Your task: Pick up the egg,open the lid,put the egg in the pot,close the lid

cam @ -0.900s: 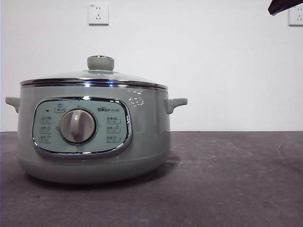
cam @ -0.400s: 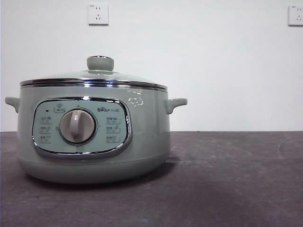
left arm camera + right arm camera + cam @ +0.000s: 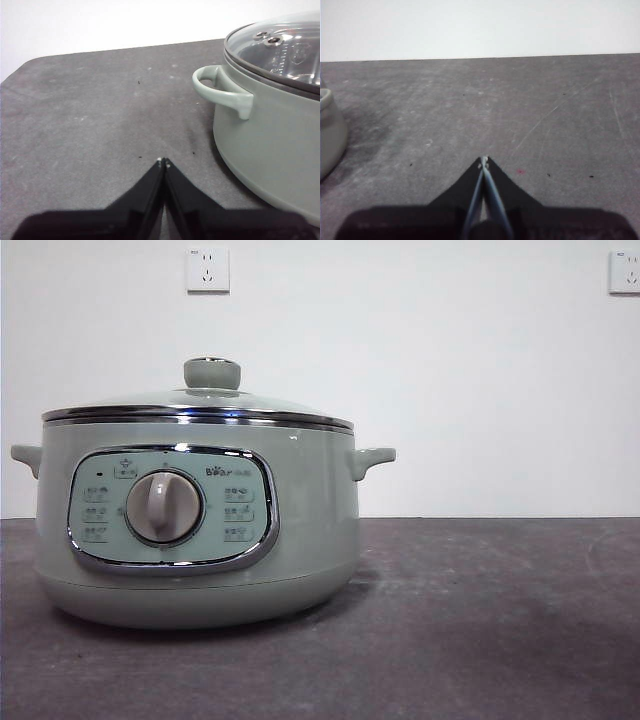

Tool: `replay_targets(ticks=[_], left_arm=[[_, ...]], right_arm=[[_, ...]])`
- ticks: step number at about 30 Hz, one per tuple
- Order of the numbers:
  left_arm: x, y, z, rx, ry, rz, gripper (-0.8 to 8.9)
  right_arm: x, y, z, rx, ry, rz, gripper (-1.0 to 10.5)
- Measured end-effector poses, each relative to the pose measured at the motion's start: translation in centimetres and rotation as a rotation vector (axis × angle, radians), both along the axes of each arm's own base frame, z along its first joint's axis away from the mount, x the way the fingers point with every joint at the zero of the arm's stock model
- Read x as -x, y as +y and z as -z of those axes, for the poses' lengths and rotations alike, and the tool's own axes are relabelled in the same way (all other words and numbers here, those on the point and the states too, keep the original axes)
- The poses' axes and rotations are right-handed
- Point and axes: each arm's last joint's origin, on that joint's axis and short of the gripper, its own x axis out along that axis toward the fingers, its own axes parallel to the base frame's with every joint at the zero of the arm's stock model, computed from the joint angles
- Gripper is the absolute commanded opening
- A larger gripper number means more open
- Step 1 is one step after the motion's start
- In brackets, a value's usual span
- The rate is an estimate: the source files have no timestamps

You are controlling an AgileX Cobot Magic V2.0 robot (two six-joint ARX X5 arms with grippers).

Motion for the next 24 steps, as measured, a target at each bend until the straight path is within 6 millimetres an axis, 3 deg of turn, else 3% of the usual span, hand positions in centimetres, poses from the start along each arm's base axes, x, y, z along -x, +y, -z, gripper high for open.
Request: replay_targets(ticks=[24], left_arm=[[0.0,0.0,0.0,0.0,0.0,0.0,-0.03]], right_arm=[[0.31,-0.04,0.96,-0.027,0.071,0.01,0.0]])
